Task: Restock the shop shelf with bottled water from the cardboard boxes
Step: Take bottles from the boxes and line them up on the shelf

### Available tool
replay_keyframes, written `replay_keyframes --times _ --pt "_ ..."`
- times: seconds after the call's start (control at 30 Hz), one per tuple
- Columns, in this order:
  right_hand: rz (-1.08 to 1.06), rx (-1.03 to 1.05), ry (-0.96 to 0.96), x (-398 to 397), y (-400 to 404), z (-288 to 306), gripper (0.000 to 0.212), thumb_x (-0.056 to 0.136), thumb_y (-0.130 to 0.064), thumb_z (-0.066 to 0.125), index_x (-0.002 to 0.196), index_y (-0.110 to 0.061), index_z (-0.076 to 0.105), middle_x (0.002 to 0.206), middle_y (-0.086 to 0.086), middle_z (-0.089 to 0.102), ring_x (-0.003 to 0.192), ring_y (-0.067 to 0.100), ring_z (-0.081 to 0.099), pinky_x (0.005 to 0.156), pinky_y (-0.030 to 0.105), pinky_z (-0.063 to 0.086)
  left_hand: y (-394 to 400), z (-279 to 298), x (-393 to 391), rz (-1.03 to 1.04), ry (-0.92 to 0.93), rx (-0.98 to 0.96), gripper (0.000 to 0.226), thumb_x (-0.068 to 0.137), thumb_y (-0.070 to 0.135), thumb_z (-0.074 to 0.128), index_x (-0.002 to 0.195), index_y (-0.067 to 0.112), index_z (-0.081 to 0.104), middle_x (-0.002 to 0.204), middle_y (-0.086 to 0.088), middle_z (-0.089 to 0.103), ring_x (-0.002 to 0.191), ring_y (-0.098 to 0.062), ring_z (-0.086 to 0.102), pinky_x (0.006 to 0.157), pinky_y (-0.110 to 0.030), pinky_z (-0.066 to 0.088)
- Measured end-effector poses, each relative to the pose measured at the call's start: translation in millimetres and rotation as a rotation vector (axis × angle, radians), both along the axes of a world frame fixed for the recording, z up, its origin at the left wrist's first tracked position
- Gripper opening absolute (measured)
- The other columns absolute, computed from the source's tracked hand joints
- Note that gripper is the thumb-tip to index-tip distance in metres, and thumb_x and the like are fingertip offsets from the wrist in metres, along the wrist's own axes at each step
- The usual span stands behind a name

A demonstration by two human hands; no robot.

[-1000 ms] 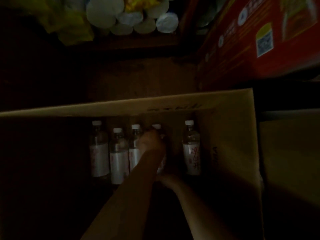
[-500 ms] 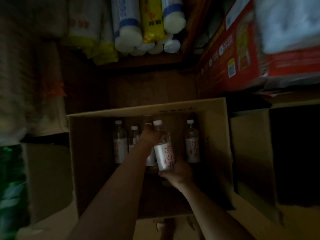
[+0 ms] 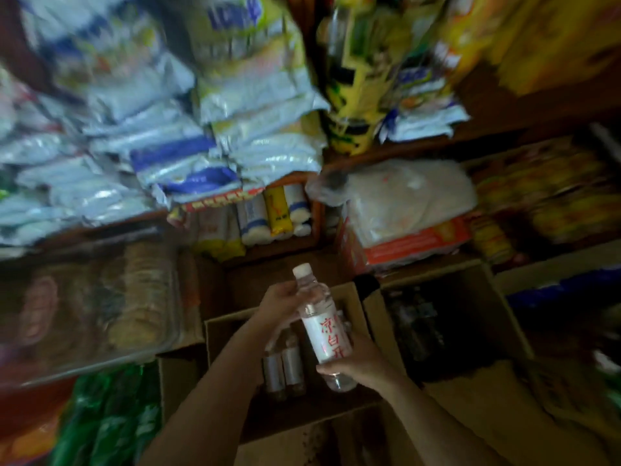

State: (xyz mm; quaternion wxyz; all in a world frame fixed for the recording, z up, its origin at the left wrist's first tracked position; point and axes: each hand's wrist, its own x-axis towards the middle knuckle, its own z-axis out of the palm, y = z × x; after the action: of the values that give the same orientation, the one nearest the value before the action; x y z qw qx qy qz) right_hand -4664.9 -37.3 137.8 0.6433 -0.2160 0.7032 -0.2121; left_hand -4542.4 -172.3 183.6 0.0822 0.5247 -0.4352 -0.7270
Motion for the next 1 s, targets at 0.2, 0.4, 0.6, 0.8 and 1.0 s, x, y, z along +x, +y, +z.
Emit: replay_keyframes --times 0.2,0.4,0.6,0.8,1.0 --pt "-0.026 -0.17 -0.071 -59 -3 145 0.045 0.068 0.005 0.08 0.11 -0.005 0.064 0.102 0.006 0.071 0.078 0.001 0.069 0.065 0.015 0.053 -15 144 -48 -0.098 0.107 -0.144 0.023 0.085 0.014 0.067 0.106 0.006 0.069 0.103 -0.007 0.072 0.096 -0.018 0.067 0.075 -0.022 0.056" --pt "-0.206 -0.358 -0.012 -118 29 269 0.075 0.042 -0.025 0.094 0.108 -0.012 0.062 0.105 0.004 0.072 0.094 0.014 0.07 0.082 0.03 0.057 -1 275 -121 -0.261 0.251 -0.284 0.013 0.08 0.016 0.072 0.094 0.014 0.072 0.092 0.0 0.075 0.089 -0.016 0.071 0.078 -0.026 0.057" --pt "-0.361 -0.497 0.159 -194 104 367 0.068 0.058 -0.02 0.09 0.118 -0.011 0.06 0.11 0.0 0.071 0.097 0.011 0.069 0.083 0.027 0.057 65 382 -217 -0.37 0.389 -0.374 0.006 0.079 0.014 0.072 0.083 0.015 0.077 0.089 -0.002 0.075 0.087 -0.018 0.069 0.087 -0.033 0.052" --pt "-0.576 -0.647 0.407 -278 235 455 0.048 0.057 -0.02 0.091 0.1 -0.023 0.068 0.094 -0.011 0.074 0.088 0.007 0.071 0.08 0.025 0.057 186 487 -335 -0.615 0.539 -0.519 0.023 0.083 0.017 0.069 0.105 0.011 0.07 0.097 0.0 0.074 0.091 -0.014 0.07 0.078 -0.025 0.055" --pt "-0.852 -0.758 0.693 -344 398 517 0.041 0.06 -0.012 0.089 0.096 -0.02 0.071 0.089 -0.009 0.075 0.084 0.005 0.07 0.077 0.024 0.056 347 570 -437 -0.88 0.733 -0.594 0.021 0.083 0.013 0.068 0.104 0.012 0.07 0.099 -0.004 0.074 0.09 -0.015 0.07 0.078 -0.027 0.054"
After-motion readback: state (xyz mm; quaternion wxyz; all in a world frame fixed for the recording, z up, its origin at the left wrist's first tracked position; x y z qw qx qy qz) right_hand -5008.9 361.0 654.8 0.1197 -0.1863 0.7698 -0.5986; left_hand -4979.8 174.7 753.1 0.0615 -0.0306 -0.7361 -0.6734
